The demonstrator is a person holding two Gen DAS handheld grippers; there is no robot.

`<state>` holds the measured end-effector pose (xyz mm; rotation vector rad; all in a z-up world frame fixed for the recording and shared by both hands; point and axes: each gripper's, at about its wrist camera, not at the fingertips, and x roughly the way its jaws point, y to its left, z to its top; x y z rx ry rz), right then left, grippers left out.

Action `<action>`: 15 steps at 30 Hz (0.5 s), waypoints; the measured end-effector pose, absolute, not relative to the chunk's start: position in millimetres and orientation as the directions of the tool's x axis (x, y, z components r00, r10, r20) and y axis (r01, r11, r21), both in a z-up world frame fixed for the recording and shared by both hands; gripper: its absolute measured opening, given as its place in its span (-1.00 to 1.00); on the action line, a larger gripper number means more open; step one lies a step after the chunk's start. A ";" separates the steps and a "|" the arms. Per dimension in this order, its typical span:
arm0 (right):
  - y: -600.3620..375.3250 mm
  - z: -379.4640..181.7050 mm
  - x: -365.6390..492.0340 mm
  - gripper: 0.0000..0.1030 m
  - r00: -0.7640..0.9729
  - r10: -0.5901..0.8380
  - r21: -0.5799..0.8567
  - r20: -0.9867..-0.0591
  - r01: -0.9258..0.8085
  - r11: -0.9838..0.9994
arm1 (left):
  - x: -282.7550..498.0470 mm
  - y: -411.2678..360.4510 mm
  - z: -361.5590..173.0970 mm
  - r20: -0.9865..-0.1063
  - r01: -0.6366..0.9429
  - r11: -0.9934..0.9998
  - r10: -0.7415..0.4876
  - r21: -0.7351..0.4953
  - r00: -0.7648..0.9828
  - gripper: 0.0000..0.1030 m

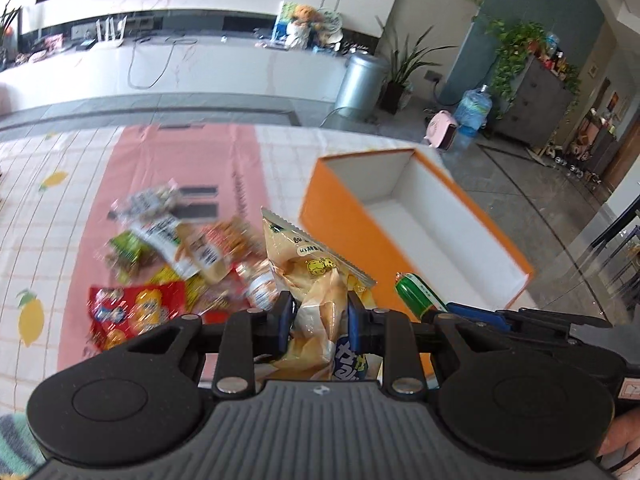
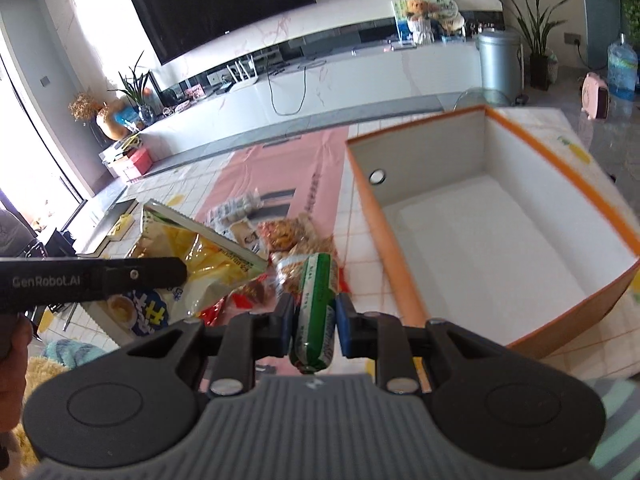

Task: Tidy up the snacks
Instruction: 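Carry the green sausage with the right tool while the left tool carries the chip bag into the orange box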

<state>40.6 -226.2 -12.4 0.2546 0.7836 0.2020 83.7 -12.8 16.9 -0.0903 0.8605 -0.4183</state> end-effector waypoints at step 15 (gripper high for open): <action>-322.2 15.6 75.1 -0.63 0.684 0.069 -0.008 -0.726 -0.108 0.994 | 131.3 -136.9 37.2 -0.730 0.459 0.861 -0.456 -0.219 0.508 -0.41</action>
